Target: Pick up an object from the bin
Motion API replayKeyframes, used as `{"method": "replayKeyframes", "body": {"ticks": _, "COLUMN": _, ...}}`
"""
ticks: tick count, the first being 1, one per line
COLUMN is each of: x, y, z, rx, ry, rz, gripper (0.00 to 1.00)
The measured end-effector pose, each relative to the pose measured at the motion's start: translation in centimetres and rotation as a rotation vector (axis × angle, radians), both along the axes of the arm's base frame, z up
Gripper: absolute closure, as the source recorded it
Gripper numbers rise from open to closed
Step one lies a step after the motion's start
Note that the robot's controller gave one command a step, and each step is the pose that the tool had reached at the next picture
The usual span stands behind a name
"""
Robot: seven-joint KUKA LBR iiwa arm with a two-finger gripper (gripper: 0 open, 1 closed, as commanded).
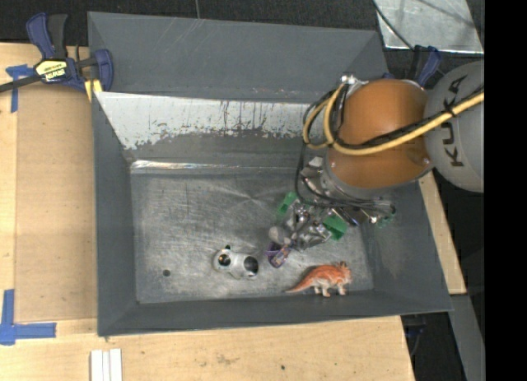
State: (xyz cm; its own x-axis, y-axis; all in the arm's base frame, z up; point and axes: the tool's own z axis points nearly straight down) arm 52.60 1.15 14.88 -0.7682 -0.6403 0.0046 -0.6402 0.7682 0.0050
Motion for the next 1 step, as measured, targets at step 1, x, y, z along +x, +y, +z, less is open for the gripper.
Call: {"method": "replayKeyframes", "body": {"ticks": 1, "x": -0.3, "y": 0.98, "z": -0.79, "rx": 0.0, "ry": -0.026, "rz": 0.005, "gripper": 1.0}}
